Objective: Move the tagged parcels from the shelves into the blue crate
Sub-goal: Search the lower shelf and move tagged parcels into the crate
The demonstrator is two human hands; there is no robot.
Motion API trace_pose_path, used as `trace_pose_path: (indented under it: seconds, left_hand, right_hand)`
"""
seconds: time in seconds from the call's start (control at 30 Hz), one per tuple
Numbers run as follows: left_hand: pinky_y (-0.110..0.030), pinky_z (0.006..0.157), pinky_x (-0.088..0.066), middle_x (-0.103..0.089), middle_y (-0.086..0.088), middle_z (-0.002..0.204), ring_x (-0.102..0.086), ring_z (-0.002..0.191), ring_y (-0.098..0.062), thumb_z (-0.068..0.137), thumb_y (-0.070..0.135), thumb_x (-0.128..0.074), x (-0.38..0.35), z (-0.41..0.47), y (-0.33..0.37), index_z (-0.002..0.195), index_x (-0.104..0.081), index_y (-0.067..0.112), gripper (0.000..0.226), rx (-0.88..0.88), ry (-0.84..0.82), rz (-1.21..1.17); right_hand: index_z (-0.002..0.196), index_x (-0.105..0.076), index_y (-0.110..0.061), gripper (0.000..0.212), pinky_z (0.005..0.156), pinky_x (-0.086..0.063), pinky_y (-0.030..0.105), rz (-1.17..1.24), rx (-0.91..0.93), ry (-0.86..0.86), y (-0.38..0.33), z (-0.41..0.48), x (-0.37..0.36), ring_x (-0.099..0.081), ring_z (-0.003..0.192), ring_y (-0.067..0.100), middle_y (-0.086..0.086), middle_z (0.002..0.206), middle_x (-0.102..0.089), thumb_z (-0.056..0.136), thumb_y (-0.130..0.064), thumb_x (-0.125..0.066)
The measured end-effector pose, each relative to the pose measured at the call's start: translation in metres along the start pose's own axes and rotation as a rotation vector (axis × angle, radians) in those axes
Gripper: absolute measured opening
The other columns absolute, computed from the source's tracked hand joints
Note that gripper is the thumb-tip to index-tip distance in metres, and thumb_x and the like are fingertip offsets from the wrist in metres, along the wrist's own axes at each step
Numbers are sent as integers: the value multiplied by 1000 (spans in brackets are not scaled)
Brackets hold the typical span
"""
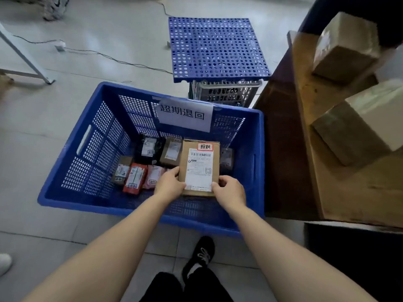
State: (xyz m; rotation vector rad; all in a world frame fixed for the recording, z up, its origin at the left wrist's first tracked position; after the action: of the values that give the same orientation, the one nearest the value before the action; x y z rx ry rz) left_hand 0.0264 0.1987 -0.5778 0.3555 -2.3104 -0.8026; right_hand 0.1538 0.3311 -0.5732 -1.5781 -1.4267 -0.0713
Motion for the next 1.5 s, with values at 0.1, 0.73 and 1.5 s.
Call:
trace_pose_path:
  seconds: [0.1,0.73,1.5]
  left_hand:
    - [-30,93,-48,-59,-1,135,-57,118,-20,88,2,-61,-10,32,-14,140,-49,19,56,54,-6,-24]
    - [-23,74,-42,-66,4,121,-57,91,-11,85,2,-61,-113,240,-192,130,-58,23,50,254,-121,96]
    - [-17,58,-40,-58,-6,128,-56,100,-19,91,12,-60,-232,363,-347,134,-41,9,47,255,-286,220]
  right_hand:
    - [108,-69,-26,22,70,-52,29,8,-60,-46,13,30,-18,-61,89,13,-9,106,-70,90,-30,-56]
    - [88,-70,-20,15,64,-52,30,69,-436,-141,148,198,-214,-64,79,15,-9,86,-70,87,-28,-56]
    - [138,-45,-22,44,98,-39,30,262,-529,-457,270,299,-377,-51,121,19,-4,137,-54,95,-23,-56]
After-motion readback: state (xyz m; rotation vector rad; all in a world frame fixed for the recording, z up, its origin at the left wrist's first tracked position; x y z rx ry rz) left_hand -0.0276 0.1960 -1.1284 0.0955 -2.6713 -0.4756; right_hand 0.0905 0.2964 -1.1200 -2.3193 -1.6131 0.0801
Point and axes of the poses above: each hand's wrist, its own z-axis towards the middle knuckle, its own x-axis out of the back of the hand, y = z × x, the point moved 6 cm from there along z, towards the middle knuckle
